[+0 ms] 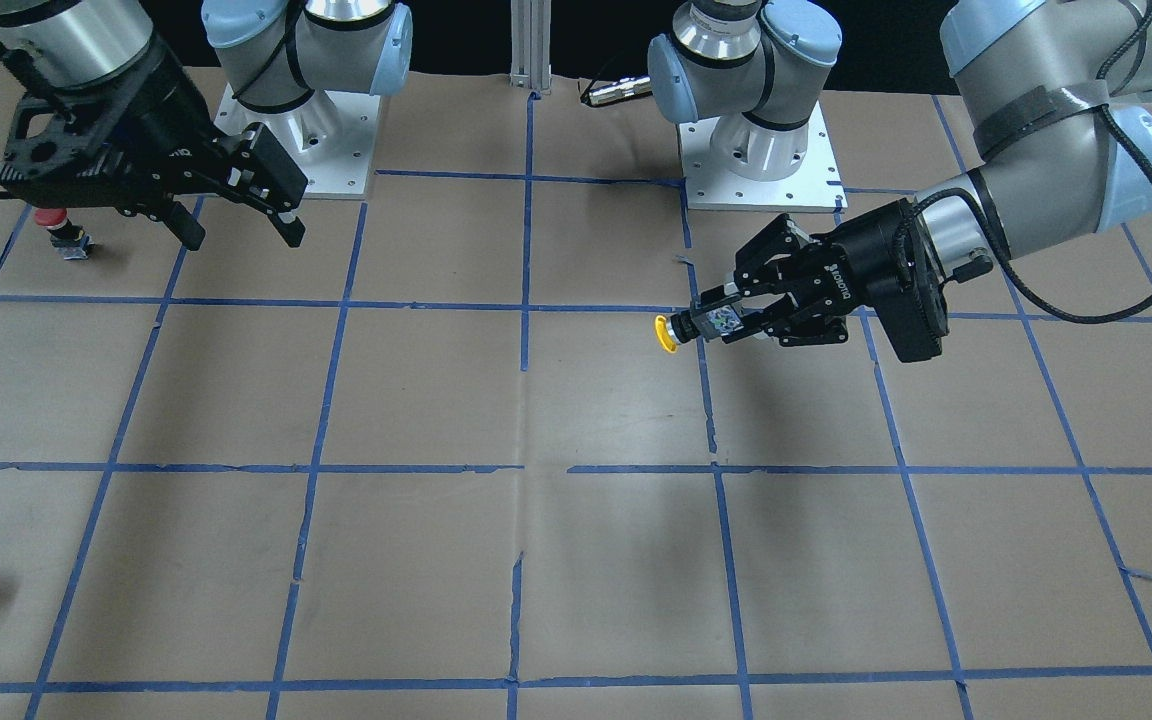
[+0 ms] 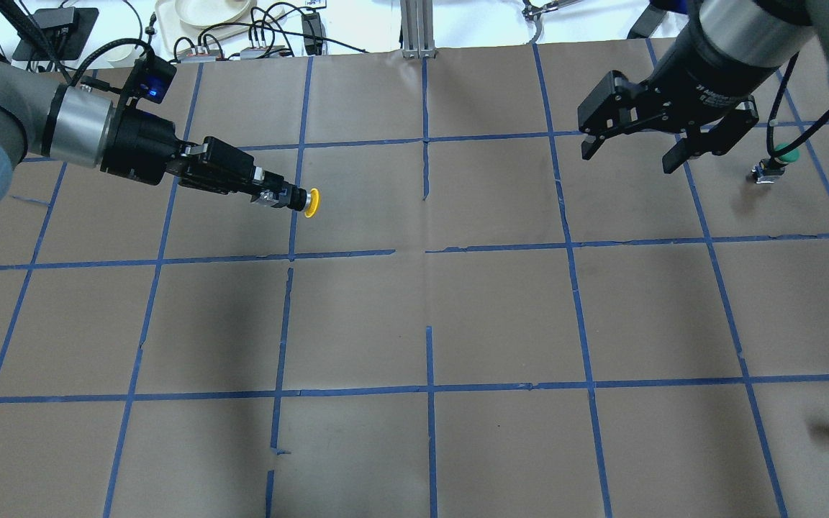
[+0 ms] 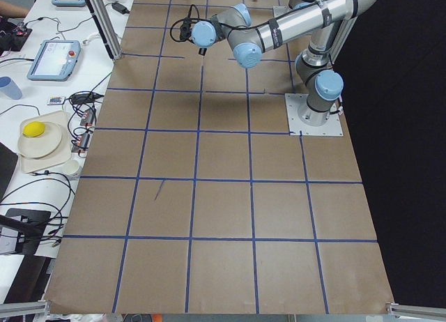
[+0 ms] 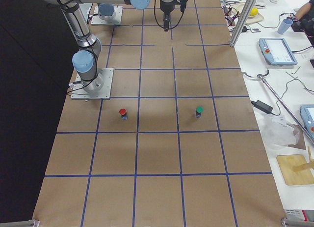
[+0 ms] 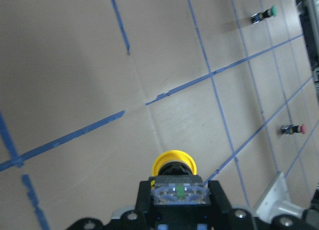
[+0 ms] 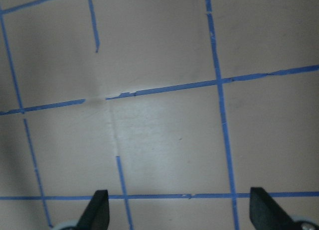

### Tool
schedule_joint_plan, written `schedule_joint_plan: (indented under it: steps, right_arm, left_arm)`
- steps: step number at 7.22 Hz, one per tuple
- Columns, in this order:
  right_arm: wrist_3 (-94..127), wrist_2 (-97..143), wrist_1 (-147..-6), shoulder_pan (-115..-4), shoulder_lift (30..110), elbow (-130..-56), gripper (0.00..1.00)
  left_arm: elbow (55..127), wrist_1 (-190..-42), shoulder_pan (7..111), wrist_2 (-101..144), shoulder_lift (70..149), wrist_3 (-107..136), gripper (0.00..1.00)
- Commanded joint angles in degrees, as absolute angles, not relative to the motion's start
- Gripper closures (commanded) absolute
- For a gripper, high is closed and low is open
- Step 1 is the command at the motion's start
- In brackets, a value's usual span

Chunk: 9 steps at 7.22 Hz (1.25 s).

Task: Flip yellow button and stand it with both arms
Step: 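Lift the yellow button with the left gripper while the right gripper approaches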

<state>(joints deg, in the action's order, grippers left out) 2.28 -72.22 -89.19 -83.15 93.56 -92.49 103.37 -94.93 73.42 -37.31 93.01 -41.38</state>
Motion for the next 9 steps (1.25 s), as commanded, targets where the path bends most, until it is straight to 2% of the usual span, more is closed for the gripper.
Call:
schedule_joint_plan:
  steps: [1,2,3,5,9]
  right_arm:
    - [2.20,-52.91,-76.98,-78.84,93.69,-92.81,0.01]
    - [2.63,-45.25,-74.56,-78.84,93.60,-93.25,0.03]
    - [2.64,-32.65,-75.05,-78.75,93.78,-96.82,0.06]
    - [3.68,-19.73,-75.23,-79.10,95.88,-101.85,0.05]
    - [11.48,-20.30,-74.09,-78.58,95.89,-102.04,0.01]
  left_arm:
    - [103.71,-100.54,76.27,-24.04,91.94,-37.30,0.92]
    - [104.23,-100.46,78.90,-18.34,91.85,-34.48,0.93]
    - [104.33,-100.37,81.71,-14.63,92.11,-31.50,0.94]
    - [104.50,-100.37,86.72,-7.60,91.32,-27.17,0.96]
    - [105.03,-99.84,87.80,-3.08,90.97,-23.73,0.97]
